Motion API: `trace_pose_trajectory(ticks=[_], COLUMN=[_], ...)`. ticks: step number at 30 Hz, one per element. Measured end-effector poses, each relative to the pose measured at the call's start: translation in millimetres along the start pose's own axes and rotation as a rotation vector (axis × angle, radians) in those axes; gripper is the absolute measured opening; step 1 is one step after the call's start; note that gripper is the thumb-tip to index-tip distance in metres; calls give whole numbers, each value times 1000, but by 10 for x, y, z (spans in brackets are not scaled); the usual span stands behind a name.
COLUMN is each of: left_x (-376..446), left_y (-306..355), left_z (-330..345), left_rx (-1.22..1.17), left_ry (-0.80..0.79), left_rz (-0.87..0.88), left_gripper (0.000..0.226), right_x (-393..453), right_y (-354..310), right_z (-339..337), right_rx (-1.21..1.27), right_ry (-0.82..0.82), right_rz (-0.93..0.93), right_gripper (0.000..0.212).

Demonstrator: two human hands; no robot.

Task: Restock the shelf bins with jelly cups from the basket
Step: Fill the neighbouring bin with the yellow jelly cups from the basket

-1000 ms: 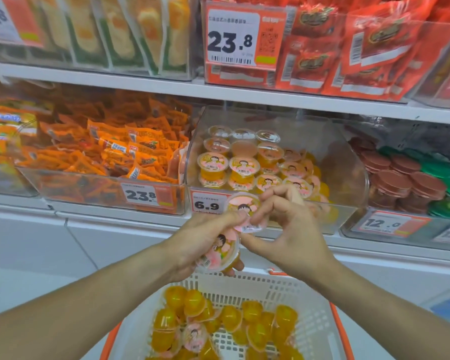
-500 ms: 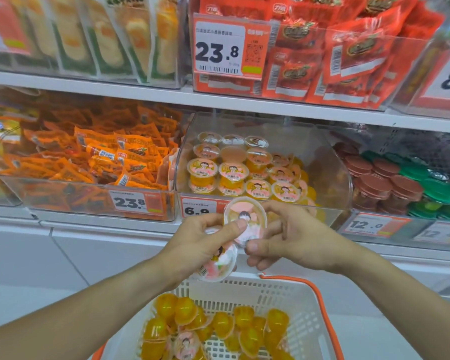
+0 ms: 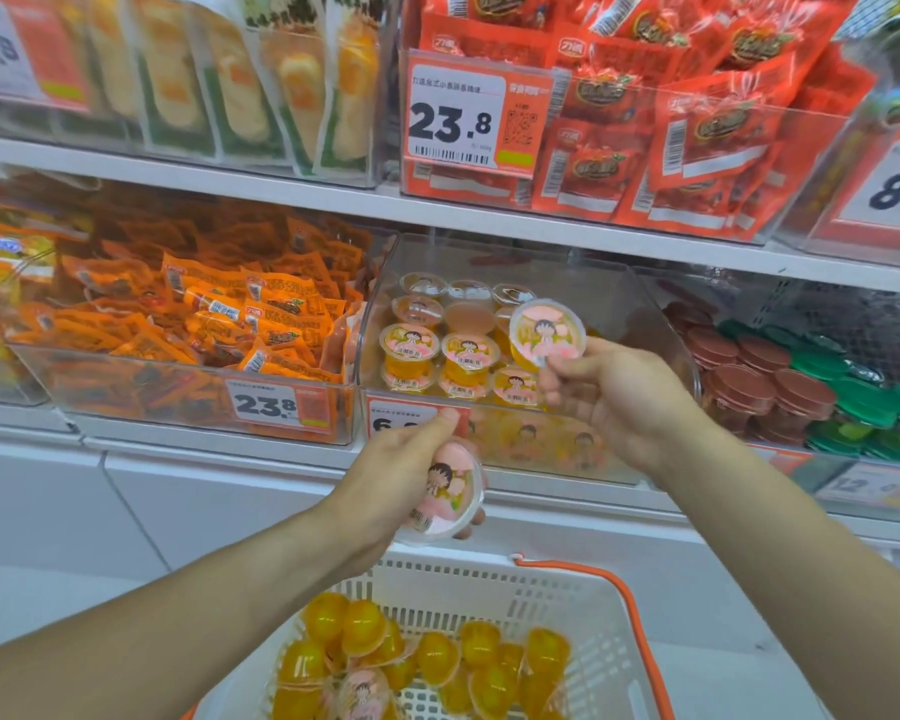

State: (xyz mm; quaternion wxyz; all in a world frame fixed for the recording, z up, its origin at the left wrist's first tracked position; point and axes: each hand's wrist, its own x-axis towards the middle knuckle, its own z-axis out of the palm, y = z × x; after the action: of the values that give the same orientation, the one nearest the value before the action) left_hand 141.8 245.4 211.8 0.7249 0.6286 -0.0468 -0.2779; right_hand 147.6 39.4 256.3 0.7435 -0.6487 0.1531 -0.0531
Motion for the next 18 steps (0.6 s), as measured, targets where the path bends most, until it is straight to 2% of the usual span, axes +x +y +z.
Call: trace_pose_trajectory(ticks=[3,9,13,15,16,18], left_x=[28,54,113,142,152,166], left_y=[-28,-60,-76,-112,-131,-157], left_z=[-6,-19,-2,3,4,5], left_rx=[-60,-79,-69,-68,-72,-74], left_ry=[47,87,108,108,110,114], left_rz=[-69,-104,-93,-93,-94,-94], left_gripper=[48,39,36,34,33,32], right_x=[276,590,720,753,766,780], right_y=[-28,127,196,188,169,114], right_z=[-14,17,-26,-43,-54,-94], right_rx=[-86,-251,-310,-383,-454,-669], right_ry=[88,222,214,174,155,140], right_rz=[9,74,165,207,221,213], right_gripper=[10,8,15,11,8,21])
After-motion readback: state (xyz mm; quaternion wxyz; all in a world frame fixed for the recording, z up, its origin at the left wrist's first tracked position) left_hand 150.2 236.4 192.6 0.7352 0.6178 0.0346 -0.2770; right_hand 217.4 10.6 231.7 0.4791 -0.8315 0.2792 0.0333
